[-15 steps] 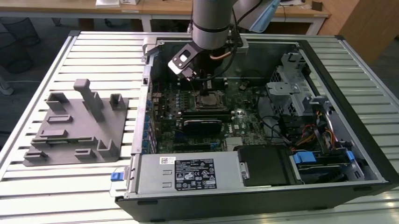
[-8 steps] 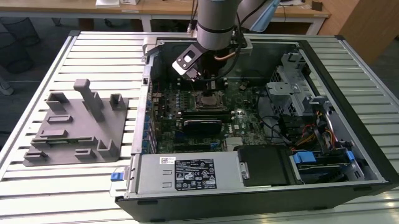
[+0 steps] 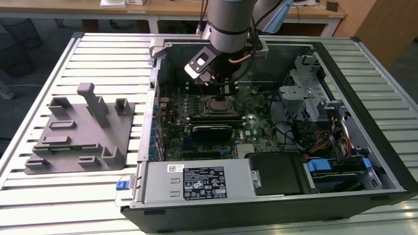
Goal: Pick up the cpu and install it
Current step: 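Close the cpu cover, then install the first cpu locking lever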
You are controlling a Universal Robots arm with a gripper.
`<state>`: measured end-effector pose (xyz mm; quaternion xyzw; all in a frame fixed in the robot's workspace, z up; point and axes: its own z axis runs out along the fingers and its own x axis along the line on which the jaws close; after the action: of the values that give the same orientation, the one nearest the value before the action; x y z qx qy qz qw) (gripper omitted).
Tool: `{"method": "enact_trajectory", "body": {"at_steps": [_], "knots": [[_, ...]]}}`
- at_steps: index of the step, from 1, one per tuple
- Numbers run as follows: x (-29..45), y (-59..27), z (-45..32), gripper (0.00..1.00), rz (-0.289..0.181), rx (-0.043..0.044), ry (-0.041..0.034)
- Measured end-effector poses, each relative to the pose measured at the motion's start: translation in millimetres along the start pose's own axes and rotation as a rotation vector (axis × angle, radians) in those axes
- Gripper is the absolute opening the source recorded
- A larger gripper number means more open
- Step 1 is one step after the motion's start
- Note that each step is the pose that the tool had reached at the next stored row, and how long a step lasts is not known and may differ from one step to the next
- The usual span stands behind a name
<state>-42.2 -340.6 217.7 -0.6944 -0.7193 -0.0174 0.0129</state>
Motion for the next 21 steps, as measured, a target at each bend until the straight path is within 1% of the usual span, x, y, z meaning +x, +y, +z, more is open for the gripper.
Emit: {"method": "enact_trajectory", "body": {"at_steps": [5, 16, 19, 21], "knots": [[-0.1, 3.1, 0.0, 0.11, 0.0, 0.0, 0.0], [-0.1, 3.6, -0.1, 0.11, 0.0, -0.0001, 0.0], [-0.1, 3.6, -0.8, 0.11, 0.0, 0.0, -0.0001], [0.0, 3.6, -2.8, 0.11, 0.0, 0.0, 0.0]]}}
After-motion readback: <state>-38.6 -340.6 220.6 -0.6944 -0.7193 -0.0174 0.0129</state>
